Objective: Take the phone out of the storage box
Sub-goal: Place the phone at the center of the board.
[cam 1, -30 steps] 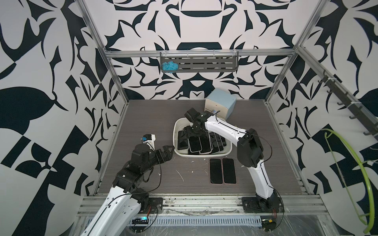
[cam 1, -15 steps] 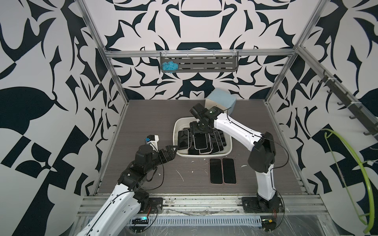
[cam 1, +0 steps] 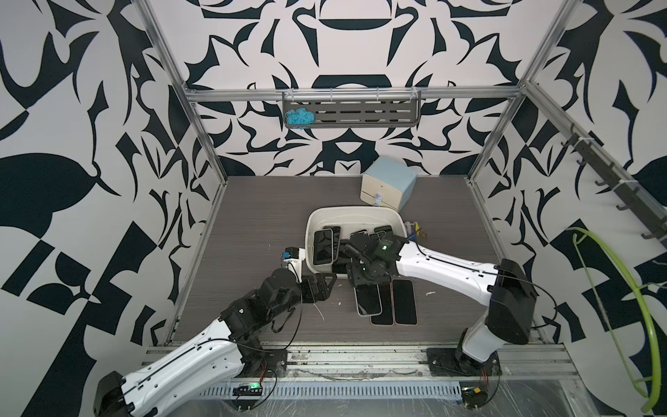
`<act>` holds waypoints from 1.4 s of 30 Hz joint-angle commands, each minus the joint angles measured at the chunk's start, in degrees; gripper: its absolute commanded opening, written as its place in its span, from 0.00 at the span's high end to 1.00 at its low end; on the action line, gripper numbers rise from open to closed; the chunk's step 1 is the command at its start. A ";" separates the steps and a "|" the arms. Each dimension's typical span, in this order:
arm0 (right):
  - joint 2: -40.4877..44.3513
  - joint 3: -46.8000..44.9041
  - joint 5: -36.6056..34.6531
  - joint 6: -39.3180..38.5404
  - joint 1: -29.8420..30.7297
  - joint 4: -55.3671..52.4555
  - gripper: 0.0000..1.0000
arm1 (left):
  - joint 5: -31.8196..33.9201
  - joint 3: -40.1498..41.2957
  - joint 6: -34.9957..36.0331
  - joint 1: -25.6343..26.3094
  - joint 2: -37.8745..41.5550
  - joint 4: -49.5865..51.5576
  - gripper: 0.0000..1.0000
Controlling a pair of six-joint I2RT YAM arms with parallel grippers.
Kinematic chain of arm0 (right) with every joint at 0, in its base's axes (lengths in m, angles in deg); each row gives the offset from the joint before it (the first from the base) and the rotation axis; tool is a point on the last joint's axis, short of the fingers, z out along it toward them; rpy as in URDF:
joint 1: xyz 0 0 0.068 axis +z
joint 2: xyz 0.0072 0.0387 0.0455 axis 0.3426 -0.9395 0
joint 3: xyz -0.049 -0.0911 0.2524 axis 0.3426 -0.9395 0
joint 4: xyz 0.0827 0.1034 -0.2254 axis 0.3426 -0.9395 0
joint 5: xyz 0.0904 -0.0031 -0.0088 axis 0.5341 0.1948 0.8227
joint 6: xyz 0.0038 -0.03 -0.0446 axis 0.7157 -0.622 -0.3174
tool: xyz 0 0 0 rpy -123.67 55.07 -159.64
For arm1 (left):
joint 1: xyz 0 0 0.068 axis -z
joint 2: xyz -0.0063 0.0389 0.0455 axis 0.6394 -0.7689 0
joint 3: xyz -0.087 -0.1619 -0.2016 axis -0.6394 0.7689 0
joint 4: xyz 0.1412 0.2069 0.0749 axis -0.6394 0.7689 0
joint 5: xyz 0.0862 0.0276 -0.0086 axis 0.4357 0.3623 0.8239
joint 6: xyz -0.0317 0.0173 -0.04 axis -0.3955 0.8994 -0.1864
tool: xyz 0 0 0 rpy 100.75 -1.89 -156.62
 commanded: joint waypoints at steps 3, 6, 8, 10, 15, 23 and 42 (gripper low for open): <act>5.35 -7.28 -2.45 8.87 2.90 8.26 0.29 | 20.79 -6.20 -5.82 15.10 -2.60 5.76 0.00; 5.99 -11.60 -2.72 11.50 3.96 12.19 0.29 | 27.67 -9.41 -9.24 21.91 -4.07 11.14 0.00; 5.27 -12.63 -3.04 12.38 4.62 13.76 0.28 | 30.14 -11.26 -11.28 24.90 -4.76 14.46 0.00; 3.94 -12.88 -3.50 12.97 4.91 14.85 0.28 | 31.43 -13.03 -12.90 26.99 -5.33 16.96 0.00; -0.65 -10.31 -4.53 13.90 5.07 16.05 0.27 | 31.88 -15.05 -14.10 27.78 -6.12 19.90 0.00; -8.90 -5.17 -9.66 13.61 5.01 17.24 0.23 | 34.27 -16.52 -14.88 27.74 -4.30 22.87 0.00; 9.10 -8.00 -3.70 7.37 3.28 11.61 0.01 | 34.26 -11.00 -19.86 27.69 -0.83 25.71 0.00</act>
